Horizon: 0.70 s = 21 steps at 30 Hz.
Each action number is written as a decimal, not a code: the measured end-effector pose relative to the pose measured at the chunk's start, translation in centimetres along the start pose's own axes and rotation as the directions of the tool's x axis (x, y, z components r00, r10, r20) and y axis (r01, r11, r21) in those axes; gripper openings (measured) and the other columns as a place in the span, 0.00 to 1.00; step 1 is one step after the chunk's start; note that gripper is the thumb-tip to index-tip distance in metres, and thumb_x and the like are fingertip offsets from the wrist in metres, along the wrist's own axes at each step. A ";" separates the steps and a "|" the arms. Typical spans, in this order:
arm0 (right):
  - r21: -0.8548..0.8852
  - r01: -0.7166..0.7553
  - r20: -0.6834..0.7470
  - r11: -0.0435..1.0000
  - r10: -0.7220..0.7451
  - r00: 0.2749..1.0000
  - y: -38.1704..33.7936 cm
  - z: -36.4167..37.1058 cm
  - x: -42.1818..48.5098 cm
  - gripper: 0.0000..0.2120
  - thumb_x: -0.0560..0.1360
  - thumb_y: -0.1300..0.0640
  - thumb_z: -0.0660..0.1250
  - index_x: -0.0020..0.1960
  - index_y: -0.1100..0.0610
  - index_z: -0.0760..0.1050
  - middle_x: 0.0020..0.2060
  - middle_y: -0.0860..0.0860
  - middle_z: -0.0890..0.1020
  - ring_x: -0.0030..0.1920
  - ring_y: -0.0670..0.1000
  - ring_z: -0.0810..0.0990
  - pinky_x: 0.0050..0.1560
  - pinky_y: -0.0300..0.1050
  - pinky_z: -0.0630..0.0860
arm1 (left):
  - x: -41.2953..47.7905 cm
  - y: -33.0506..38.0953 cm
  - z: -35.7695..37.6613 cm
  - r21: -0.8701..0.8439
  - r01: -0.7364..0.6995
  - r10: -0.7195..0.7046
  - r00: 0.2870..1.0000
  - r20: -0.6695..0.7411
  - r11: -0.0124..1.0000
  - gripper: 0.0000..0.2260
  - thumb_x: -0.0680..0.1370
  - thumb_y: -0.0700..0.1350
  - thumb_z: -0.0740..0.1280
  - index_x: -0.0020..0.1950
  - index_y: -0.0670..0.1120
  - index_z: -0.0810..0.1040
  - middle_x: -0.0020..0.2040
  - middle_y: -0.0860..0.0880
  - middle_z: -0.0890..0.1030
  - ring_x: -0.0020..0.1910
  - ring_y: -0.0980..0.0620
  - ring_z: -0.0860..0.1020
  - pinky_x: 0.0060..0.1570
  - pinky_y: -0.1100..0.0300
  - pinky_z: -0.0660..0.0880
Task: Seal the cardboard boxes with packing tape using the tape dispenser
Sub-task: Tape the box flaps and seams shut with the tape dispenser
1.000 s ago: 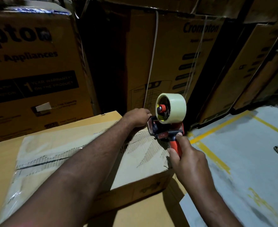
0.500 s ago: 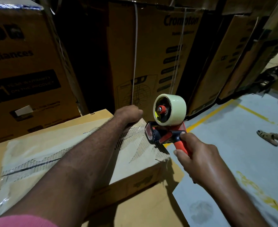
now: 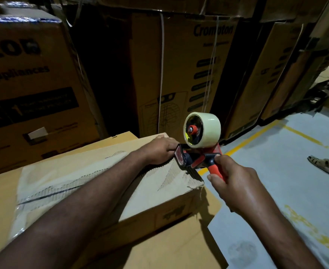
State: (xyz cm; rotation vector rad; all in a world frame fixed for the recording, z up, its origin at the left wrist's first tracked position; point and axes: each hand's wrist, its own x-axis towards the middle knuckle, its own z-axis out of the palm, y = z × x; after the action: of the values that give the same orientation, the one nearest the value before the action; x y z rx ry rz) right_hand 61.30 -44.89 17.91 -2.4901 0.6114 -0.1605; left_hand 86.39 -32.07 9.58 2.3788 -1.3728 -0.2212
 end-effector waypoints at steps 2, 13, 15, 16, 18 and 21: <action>0.038 -0.024 0.001 0.999 0.024 1.000 0.1 -0.1 -0.1 0.23 0.79 0.48 0.67 0.72 0.44 0.67 0.44 0.54 0.80 0.37 0.53 0.80 0.36 0.49 0.82 | 0.0 0.3 0.6 0.121 -0.025 0.028 0.999 -0.019 0.992 0.15 0.85 0.47 0.59 0.71 0.53 0.77 0.69 0.54 0.78 0.70 0.54 0.69 0.72 0.49 0.56; 0.124 -0.089 -0.037 0.988 0.094 0.995 3.0 -1.5 -3.6 0.19 0.77 0.52 0.70 0.66 0.42 0.73 0.36 0.53 0.80 0.25 0.52 0.79 0.22 0.44 0.76 | 0.7 1.7 0.1 0.227 0.050 -0.066 0.996 0.066 0.973 0.13 0.85 0.52 0.57 0.66 0.58 0.78 0.68 0.57 0.77 0.72 0.54 0.68 0.74 0.31 0.49; 0.130 -0.074 -0.052 0.989 0.081 0.995 2.9 -1.4 -3.7 0.18 0.77 0.52 0.70 0.65 0.42 0.73 0.36 0.51 0.79 0.25 0.51 0.78 0.22 0.44 0.76 | 1.1 3.0 -0.4 0.240 0.057 -0.085 0.990 0.109 0.969 0.13 0.84 0.51 0.58 0.63 0.56 0.79 0.64 0.55 0.80 0.68 0.52 0.73 0.73 0.28 0.48; 0.127 -0.064 -0.053 0.990 0.071 0.996 2.9 -1.3 -3.8 0.17 0.77 0.52 0.70 0.64 0.42 0.73 0.35 0.50 0.79 0.25 0.51 0.77 0.23 0.46 0.77 | 1.1 3.5 -0.3 0.226 0.040 -0.071 0.989 0.131 0.973 0.14 0.84 0.52 0.56 0.62 0.55 0.80 0.63 0.54 0.80 0.66 0.52 0.74 0.73 0.28 0.48; 0.099 -0.046 -0.054 0.994 0.052 0.997 2.7 -0.8 -3.9 0.17 0.76 0.51 0.70 0.64 0.42 0.73 0.34 0.47 0.78 0.28 0.49 0.77 0.28 0.48 0.79 | 0.4 3.9 0.5 0.176 -0.003 -0.021 0.991 0.133 0.984 0.16 0.85 0.53 0.54 0.62 0.53 0.80 0.64 0.53 0.80 0.66 0.52 0.74 0.74 0.30 0.46; 0.127 -0.040 -0.066 0.991 0.048 0.997 2.3 -0.1 -3.8 0.19 0.77 0.51 0.70 0.66 0.41 0.73 0.36 0.50 0.80 0.29 0.51 0.79 0.27 0.48 0.79 | -1.0 3.7 0.5 0.182 0.001 -0.017 0.996 0.083 0.983 0.15 0.86 0.51 0.53 0.59 0.50 0.79 0.64 0.52 0.80 0.68 0.54 0.72 0.76 0.32 0.45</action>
State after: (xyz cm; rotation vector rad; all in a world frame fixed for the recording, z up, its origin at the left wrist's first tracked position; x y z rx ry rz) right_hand 57.06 -44.88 16.77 -2.3559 0.6634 -0.2612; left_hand 82.80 -32.97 10.52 2.5512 -1.4780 -0.2095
